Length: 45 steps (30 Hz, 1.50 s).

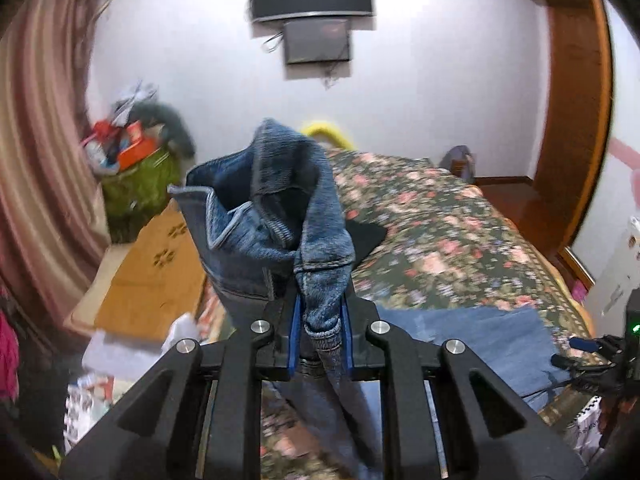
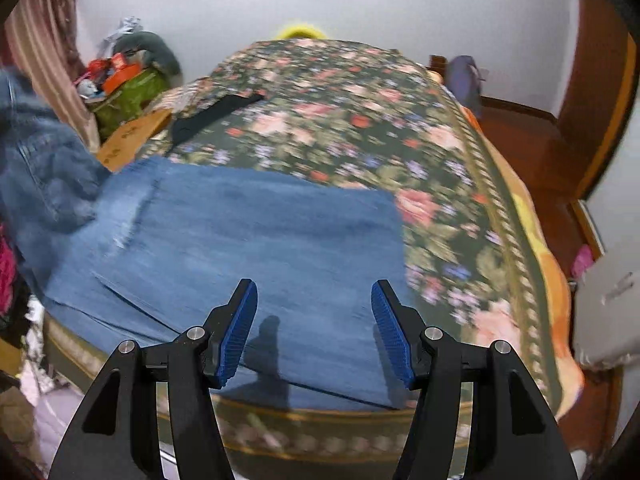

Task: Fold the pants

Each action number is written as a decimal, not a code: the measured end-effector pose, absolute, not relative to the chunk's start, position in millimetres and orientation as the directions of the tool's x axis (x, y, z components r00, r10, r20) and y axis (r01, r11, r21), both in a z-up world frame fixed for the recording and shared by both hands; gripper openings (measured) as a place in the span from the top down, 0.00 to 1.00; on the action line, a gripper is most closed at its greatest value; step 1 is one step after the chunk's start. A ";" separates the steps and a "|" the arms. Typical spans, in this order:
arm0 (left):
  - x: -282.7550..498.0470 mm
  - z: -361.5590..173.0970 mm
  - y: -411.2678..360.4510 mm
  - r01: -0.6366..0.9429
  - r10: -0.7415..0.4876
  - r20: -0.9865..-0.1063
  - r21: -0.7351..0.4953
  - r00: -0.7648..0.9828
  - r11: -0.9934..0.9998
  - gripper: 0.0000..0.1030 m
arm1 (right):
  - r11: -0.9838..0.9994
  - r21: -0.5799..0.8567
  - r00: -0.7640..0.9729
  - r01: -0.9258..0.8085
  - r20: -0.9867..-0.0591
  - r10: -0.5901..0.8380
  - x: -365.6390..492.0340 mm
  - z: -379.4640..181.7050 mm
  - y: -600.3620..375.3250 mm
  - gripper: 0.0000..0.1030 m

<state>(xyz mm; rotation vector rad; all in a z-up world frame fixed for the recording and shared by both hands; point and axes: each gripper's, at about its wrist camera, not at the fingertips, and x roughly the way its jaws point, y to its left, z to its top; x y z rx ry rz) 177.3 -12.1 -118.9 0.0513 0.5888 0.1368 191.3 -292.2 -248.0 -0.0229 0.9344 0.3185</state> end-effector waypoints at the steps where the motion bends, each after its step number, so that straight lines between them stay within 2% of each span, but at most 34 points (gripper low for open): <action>1: 181.5 -115.7 -24.5 -0.092 0.128 -0.551 0.093 0.825 0.991 0.85 | 0.955 0.113 0.550 -0.274 -0.796 0.253 191.9 -251.6 -297.3 0.46; 5: 198.1 -109.8 -65.7 -0.001 0.044 -0.570 0.076 0.820 0.997 0.86 | 0.949 0.153 0.499 -0.274 -0.821 0.277 198.1 -275.6 -309.3 0.46; 9: 212.3 -106.3 -104.2 0.083 -0.039 -0.586 0.049 0.809 0.995 0.87 | 0.931 0.275 0.470 -0.238 -0.807 0.358 206.5 -293.5 -316.6 0.45; 16: 231.4 -107.1 -178.1 0.253 -0.207 -0.598 -0.008 0.774 0.967 0.87 | 0.927 0.273 0.480 -0.259 -0.796 0.369 205.2 -294.6 -312.7 0.45; 22: 246.9 -149.9 -235.2 0.374 -0.323 -0.689 -0.082 0.648 0.924 0.87 | 0.928 0.301 0.497 -0.221 -0.784 0.372 202.7 -290.0 -326.4 0.45; 27: 249.2 -206.9 -267.1 0.444 -0.350 -0.779 -0.103 0.520 0.890 0.87 | 0.945 0.290 0.538 -0.153 -0.777 0.326 187.8 -279.0 -360.6 0.45; 32: 244.2 -256.1 -284.4 0.459 -0.311 -0.851 -0.095 0.423 0.884 0.86 | 0.959 0.265 0.548 -0.098 -0.791 0.274 172.3 -273.5 -389.2 0.45; 38: 226.7 -269.4 -300.5 0.486 -0.224 -0.872 0.017 0.434 0.874 0.81 | 0.963 0.260 0.528 -0.063 -0.811 0.254 159.1 -279.9 -400.6 0.45; 39: 225.0 -267.7 -303.1 0.496 -0.206 -0.879 0.038 0.429 0.867 0.78 | 0.963 0.264 0.522 -0.061 -0.814 0.256 157.4 -281.5 -400.7 0.45; 41: 223.8 -264.1 -300.9 0.514 -0.202 -0.887 0.046 0.416 0.857 0.60 | 0.962 0.268 0.513 -0.058 -0.818 0.259 154.5 -283.8 -399.1 0.45; 42: 221.7 -261.1 -298.9 0.521 -0.218 -0.885 0.031 0.411 0.853 0.44 | 0.960 0.272 0.511 -0.061 -0.818 0.264 154.1 -284.5 -398.0 0.45; 43: 218.1 -254.7 -294.7 0.518 -0.235 -0.873 0.023 0.427 0.855 0.33 | 0.960 0.274 0.509 -0.064 -0.818 0.267 153.7 -284.4 -397.0 0.45; 45: 212.9 -239.3 -285.3 0.489 -0.224 -0.838 0.057 0.497 0.870 0.28 | 0.960 0.270 0.510 -0.072 -0.817 0.269 150.9 -282.3 -390.2 0.45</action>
